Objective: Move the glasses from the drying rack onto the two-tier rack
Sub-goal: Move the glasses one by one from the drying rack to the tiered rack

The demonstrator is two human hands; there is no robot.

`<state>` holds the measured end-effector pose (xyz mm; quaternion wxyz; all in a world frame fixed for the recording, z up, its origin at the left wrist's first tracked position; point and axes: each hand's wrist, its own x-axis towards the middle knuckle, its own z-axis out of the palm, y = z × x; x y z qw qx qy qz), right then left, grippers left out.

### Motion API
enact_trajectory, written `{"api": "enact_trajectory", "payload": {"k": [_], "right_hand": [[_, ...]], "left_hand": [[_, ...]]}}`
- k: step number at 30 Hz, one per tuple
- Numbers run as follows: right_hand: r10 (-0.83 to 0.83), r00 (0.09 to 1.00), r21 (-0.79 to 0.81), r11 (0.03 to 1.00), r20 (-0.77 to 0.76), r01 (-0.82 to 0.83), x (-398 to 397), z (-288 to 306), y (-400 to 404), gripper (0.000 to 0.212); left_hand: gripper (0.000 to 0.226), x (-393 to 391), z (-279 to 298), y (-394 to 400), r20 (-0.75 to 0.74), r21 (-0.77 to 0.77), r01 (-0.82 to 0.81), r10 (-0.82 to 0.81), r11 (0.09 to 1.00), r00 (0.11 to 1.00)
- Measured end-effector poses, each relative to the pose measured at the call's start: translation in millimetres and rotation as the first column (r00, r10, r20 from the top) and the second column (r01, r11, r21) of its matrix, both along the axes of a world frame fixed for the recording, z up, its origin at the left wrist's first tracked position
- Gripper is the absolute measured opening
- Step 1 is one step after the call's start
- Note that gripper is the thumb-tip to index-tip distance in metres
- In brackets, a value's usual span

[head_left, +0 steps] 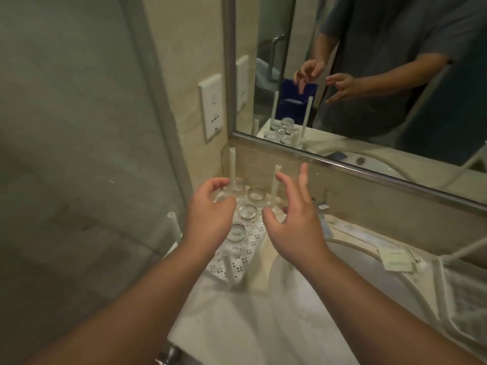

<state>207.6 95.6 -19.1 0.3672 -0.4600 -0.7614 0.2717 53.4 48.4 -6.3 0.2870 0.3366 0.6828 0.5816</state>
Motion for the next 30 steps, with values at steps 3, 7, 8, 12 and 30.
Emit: {"api": "enact_trajectory", "payload": {"k": [3, 7, 8, 12, 30], "right_hand": [[0.072, 0.997, -0.040, 0.997, 0.031, -0.071, -24.1, -8.8, -5.5, 0.055], [0.178, 0.975, -0.066, 0.983, 0.136, -0.170, -48.6, -19.9, -17.9, 0.038], [0.198, 0.967, -0.083, 0.979, 0.157, -0.187, -53.5, -22.6, -20.3, 0.036], [0.243, 0.942, -0.146, 0.966, 0.233, -0.213, -66.1, -31.9, -26.3, 0.031], [0.330, 0.860, -0.253, 0.936, 0.389, -0.245, -60.4, -46.5, -32.8, 0.026]], "left_hand": [[0.031, -23.6, -21.0, -12.8, -0.046, -0.058, 0.009, -0.011, 0.998, 0.999], [0.034, -43.3, -52.1, -27.7, -0.158, -0.119, 0.074, -0.092, 0.990, 0.983], [0.036, -46.4, -61.0, -30.2, -0.197, -0.155, 0.095, -0.125, 0.983, 0.972], [0.049, -54.8, -95.9, -38.3, -0.365, -0.344, 0.126, -0.256, 0.930, 0.895], [0.067, -58.5, -156.2, -23.4, -0.336, -0.658, 0.025, -0.323, 0.752, 0.885]]}}
